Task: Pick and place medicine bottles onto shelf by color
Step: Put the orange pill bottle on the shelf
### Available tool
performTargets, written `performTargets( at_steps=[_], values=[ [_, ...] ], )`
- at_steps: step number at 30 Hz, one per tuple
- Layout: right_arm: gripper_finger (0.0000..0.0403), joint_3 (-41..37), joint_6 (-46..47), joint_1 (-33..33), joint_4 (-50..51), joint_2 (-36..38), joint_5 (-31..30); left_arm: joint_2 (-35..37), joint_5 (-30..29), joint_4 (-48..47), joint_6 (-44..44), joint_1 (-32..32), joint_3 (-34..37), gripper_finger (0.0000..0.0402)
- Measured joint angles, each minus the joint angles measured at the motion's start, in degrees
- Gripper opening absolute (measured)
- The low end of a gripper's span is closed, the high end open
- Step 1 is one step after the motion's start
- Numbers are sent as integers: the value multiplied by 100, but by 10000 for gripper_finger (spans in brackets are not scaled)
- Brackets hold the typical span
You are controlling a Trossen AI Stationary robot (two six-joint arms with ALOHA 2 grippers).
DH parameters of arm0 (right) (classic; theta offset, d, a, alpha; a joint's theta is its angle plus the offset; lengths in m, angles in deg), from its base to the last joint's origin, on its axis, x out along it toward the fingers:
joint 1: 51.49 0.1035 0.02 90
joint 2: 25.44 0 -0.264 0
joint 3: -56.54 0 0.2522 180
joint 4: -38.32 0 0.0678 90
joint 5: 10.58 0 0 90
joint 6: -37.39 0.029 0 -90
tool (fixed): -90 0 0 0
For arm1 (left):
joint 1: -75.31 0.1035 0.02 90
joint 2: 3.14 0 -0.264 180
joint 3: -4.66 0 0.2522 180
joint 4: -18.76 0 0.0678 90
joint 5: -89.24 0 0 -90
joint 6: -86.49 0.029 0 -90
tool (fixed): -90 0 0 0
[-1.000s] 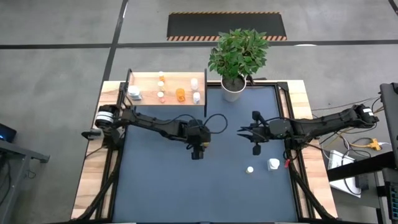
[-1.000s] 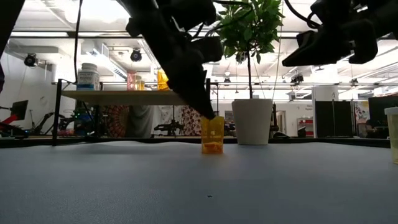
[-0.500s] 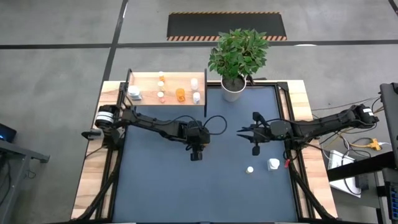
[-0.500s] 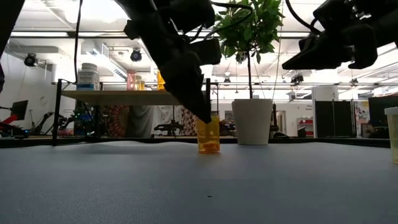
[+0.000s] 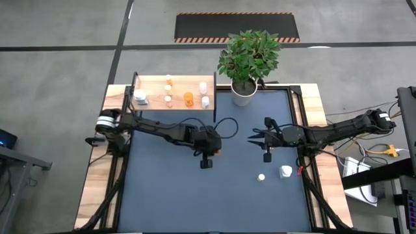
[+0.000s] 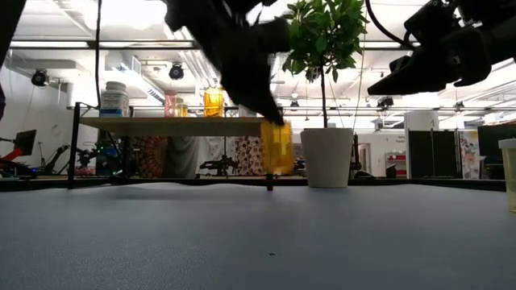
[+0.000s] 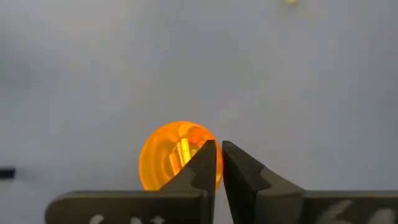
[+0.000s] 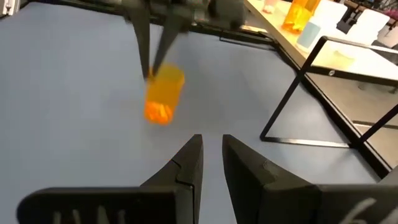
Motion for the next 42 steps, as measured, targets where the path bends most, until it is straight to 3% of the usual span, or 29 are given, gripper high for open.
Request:
performTargets(
  at_steps=[11, 21, 32, 42],
  values=[
    [52, -9, 105, 0, -2, -9, -2, 929, 73, -2135, 837, 246, -1433, 1],
    [52, -9, 327, 0, -7, -11, -5, 1329, -208, -3574, 2212, 1594, -2854, 1],
    [52, -6, 450, -2, -116, -13, -15, 1040, -237, -3800, 2807, 3625, -2964, 1],
    [52, -6, 521, -2, -110, -13, -147, 396, -167, -3795, 2802, 3950, -2959, 1]
  ],
)
